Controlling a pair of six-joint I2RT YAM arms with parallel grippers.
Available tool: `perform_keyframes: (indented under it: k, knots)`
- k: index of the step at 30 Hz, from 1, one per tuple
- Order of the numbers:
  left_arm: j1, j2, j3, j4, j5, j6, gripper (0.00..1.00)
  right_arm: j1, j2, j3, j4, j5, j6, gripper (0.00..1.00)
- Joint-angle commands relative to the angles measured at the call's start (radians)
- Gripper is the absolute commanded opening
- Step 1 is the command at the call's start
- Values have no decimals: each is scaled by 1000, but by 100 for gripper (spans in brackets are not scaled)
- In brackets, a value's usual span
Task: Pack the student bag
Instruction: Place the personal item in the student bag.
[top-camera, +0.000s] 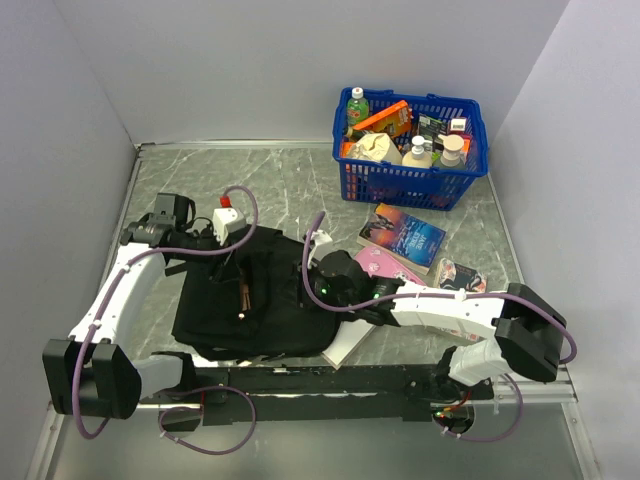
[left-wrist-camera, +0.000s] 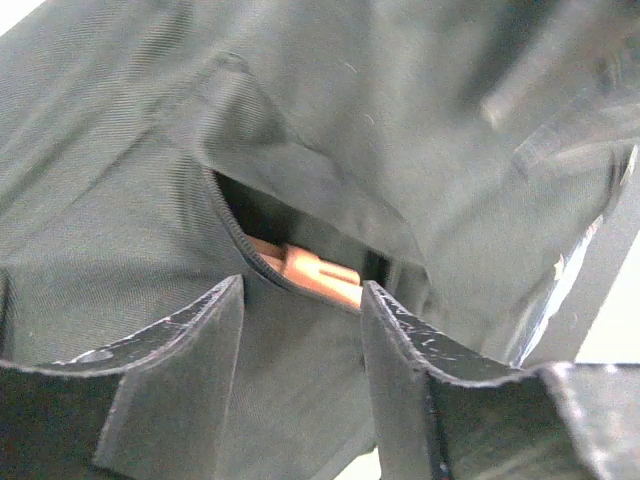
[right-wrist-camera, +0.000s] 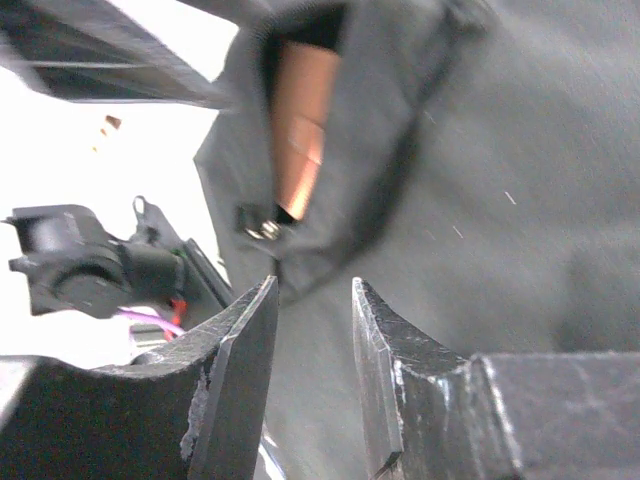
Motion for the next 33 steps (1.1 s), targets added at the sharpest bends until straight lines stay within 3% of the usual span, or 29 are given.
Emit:
perform_keyframes:
  k: [1,5,12,15,16,19,20,21,22,23,25,30,33]
  knots:
    - [1,36,71,-318,99,429,55,-18,18,-43,1,22,40,42]
    - [1,56,34,-452,39,608,57,-37,65,-47,15,7,61,42]
    - [-2,-23,-73,-399,-22,725,58,-38,91,-34,14,-7,55,42]
    - [0,-73,-70,-221,-64,563,58,-35,95,-19,4,-1,35,44]
    - [3,-93,-79,-23,-96,422,58,-31,95,-14,4,-1,28,44]
    - [6,-159,-111,272,-220,221,59,-8,111,18,-25,27,2,44]
    - [6,-162,-102,236,-156,234,58,-6,124,30,-40,35,2,44]
    - [6,-147,-45,117,-92,405,58,-4,130,44,-58,38,5,44]
    - [6,-124,-14,-159,-22,529,54,-4,134,47,-65,36,11,44]
    - [3,-71,17,-278,35,607,53,-4,139,47,-65,33,18,44]
    - [-5,-14,10,-472,30,798,49,-8,142,36,-56,36,26,44]
    - [-11,-113,-147,-448,-29,892,48,-14,154,9,-23,16,60,44]
    - [-71,-179,-205,-374,-38,835,47,-15,154,2,-14,18,74,43]
